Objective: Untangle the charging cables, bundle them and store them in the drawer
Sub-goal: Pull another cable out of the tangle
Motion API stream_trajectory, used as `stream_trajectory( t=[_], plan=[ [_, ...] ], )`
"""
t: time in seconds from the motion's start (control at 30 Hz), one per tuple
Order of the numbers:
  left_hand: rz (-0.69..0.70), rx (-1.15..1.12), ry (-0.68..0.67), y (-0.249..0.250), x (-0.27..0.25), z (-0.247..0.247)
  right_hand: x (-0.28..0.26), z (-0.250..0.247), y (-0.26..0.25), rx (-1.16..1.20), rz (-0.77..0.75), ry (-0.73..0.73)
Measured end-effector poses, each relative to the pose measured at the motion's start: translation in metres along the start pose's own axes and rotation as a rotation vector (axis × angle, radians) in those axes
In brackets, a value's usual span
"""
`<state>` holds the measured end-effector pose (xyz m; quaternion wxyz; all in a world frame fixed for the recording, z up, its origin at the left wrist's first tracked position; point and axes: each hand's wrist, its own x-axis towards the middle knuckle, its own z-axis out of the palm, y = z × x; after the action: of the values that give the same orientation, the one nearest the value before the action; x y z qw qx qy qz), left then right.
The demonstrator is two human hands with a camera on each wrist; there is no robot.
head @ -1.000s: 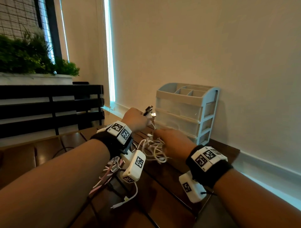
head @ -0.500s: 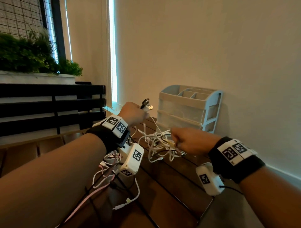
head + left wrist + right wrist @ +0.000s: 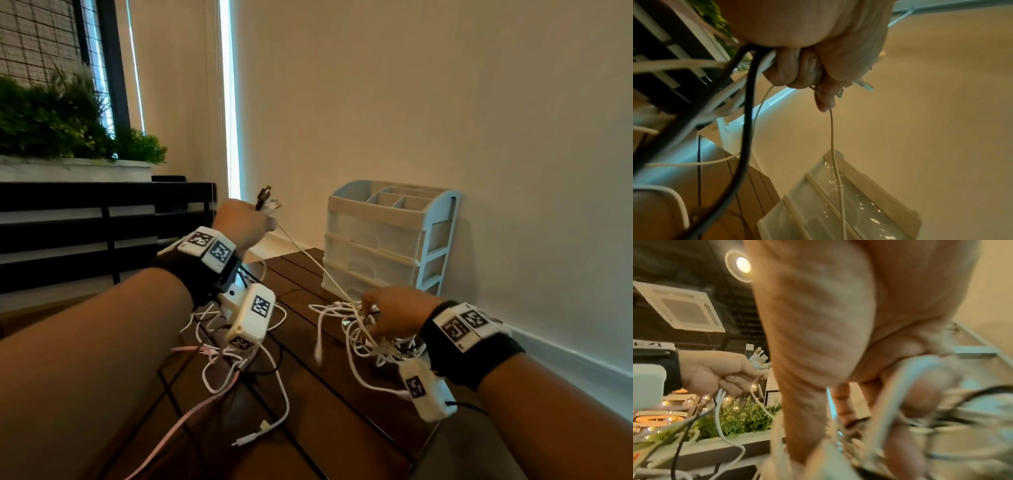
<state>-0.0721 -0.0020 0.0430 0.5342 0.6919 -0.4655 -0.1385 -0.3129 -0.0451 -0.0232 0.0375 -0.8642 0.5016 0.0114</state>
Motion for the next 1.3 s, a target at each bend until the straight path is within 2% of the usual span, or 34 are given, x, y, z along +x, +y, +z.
stream_trajectory(
  t=[0.17, 0.3, 0.43, 0.53, 0.6, 0.67, 0.77, 0.87, 0.97, 1.07, 1.13, 1.2, 1.3],
  plan=[
    [-0.007, -0.022, -0.001, -0.005, 0.003, -0.010, -0.003, 0.009, 0.010, 0.003, 0.004, 0.153],
    [-0.009, -0.080, -0.025, 0.001, -0.003, -0.005, 0.010, 0.006, 0.002, 0.038, -0.073, 0.261],
    [0.021, -0.018, -0.045, -0.001, -0.006, 0.003, 0.025, 0.006, -0.012, 0.153, -0.131, 0.236],
    [0.054, 0.194, 0.011, -0.005, -0.004, -0.004, 0.030, 0.002, -0.006, 0.453, -0.074, 0.268],
    [0.163, 0.361, 0.040, -0.003, -0.010, -0.004, 0.031, 0.000, -0.002, 0.417, -0.091, 0.326],
    [0.267, 0.355, -0.048, 0.007, -0.022, 0.006, 0.031, 0.000, -0.006, 0.254, -0.143, 0.360],
    [0.384, 0.424, -0.271, 0.016, -0.040, 0.038, 0.033, 0.002, -0.018, 0.108, -0.218, 0.393],
    [0.383, 0.568, -0.375, 0.007, -0.043, 0.062, 0.033, 0.006, -0.024, 0.041, -0.201, 0.441],
    [0.366, 0.627, -0.438, -0.005, -0.041, 0.070, 0.026, 0.006, -0.021, 0.108, -0.155, 0.412],
    [0.404, 0.591, -0.452, -0.007, -0.042, 0.070, 0.024, 0.007, -0.006, 0.272, -0.160, 0.196],
    [0.394, 0.535, -0.443, -0.005, -0.038, 0.068, 0.026, 0.010, 0.002, 0.207, -0.183, 0.076],
    [0.379, 0.498, -0.423, -0.003, -0.035, 0.063, 0.028, 0.016, 0.006, 0.138, -0.185, 0.068],
    [0.341, 0.485, -0.377, -0.003, -0.028, 0.052, 0.028, 0.016, 0.010, 0.146, -0.157, 0.167]
  ],
)
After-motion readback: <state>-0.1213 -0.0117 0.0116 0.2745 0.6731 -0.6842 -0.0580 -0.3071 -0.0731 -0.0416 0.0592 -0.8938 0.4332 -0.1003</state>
